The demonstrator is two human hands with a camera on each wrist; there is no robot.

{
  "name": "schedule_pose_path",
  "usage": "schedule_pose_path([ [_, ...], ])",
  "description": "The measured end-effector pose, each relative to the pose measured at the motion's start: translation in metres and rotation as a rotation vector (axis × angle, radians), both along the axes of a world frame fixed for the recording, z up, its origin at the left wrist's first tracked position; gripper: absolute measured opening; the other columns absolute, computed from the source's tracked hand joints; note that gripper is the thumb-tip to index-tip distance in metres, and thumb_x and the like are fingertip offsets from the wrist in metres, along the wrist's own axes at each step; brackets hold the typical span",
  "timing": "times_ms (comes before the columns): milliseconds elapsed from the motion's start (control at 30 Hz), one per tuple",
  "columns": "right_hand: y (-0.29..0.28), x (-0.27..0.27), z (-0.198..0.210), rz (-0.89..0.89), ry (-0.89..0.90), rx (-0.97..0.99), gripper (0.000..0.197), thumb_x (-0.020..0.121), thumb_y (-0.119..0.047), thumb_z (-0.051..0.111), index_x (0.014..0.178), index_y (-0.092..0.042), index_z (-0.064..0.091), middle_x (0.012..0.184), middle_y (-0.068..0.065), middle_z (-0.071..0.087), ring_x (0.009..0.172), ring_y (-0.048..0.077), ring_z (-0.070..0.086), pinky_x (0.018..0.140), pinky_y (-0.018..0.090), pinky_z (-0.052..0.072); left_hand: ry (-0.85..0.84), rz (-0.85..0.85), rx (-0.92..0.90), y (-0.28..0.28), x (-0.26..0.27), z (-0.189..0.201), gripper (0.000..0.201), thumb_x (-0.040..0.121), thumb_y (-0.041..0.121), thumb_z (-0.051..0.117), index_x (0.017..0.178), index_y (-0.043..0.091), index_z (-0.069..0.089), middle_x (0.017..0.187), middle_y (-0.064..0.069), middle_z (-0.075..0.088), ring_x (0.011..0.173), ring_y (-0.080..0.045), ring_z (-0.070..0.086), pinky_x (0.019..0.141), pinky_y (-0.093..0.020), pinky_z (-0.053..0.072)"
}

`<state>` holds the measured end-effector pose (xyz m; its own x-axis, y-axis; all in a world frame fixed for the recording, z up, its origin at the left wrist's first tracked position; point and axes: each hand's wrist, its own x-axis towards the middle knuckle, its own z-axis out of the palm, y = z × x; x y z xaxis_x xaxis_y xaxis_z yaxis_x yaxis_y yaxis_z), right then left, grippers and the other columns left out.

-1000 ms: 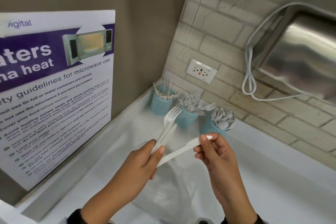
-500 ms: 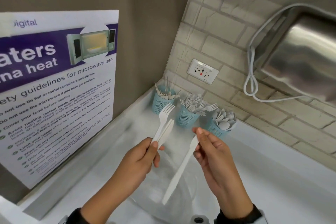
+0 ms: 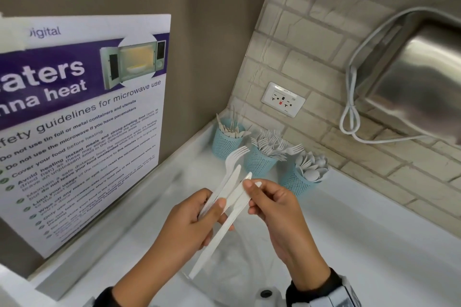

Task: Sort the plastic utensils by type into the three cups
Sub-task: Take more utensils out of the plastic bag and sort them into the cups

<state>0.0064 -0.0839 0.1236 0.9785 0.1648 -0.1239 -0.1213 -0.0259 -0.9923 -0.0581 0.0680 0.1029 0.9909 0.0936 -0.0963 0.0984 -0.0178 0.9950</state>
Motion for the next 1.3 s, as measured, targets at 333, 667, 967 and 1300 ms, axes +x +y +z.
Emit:
schedule_pose_path([
  [333, -0.014, 0.025, 0.007, -0.097, -0.049, 0.049, 0.010, 0.086, -0.012, 0.067, 0.081, -0.003, 0.065, 0.060, 0.002, 0.052, 0.052, 0.008, 0.050, 0.055, 0.016, 0.048, 0.001, 0.092, 0.059, 0.004, 0.004, -0.006, 0.026, 0.097, 0.030, 0.047, 0.083, 0.011, 0.057, 0.076, 0.001, 0.071, 0.039, -0.011, 0.039, 0.042, -0.021, 0.035],
  [667, -0.035, 0.100, 0.034, -0.401, -0.329, 0.298, 0.022, 0.092, -0.009, 0.061, 0.072, -0.012, 0.053, 0.068, 0.000, 0.065, 0.068, 0.011, 0.070, 0.070, 0.018, 0.056, 0.033, 0.205, -0.069, 0.011, 0.010, -0.012, 0.026, 0.097, 0.032, 0.045, 0.086, 0.013, 0.060, 0.059, -0.002, 0.062, 0.043, -0.013, 0.036, 0.039, -0.020, 0.029],
  [967, 0.001, 0.176, -0.007, -0.390, -0.313, -0.227, 0.023, 0.091, -0.016, 0.064, 0.070, -0.016, 0.053, 0.076, 0.007, 0.069, 0.076, 0.020, 0.072, 0.081, 0.038, 0.056, 0.057, 0.223, -0.117, 0.009, 0.013, -0.021, 0.023, 0.100, 0.019, 0.041, 0.093, 0.018, 0.063, 0.058, 0.000, 0.059, 0.043, -0.012, 0.033, 0.037, -0.020, 0.025],
  [1300, 0.018, 0.159, -0.002, -0.102, -0.239, -0.232, 0.018, 0.091, -0.010, 0.059, 0.096, -0.024, 0.068, 0.100, 0.002, 0.072, 0.088, 0.009, 0.069, 0.084, 0.027, 0.052, 0.045, 0.191, -0.060, 0.010, 0.010, -0.019, 0.027, 0.099, 0.008, 0.037, 0.102, 0.022, 0.059, 0.073, 0.008, 0.066, 0.047, -0.012, 0.039, 0.041, -0.019, 0.030],
])
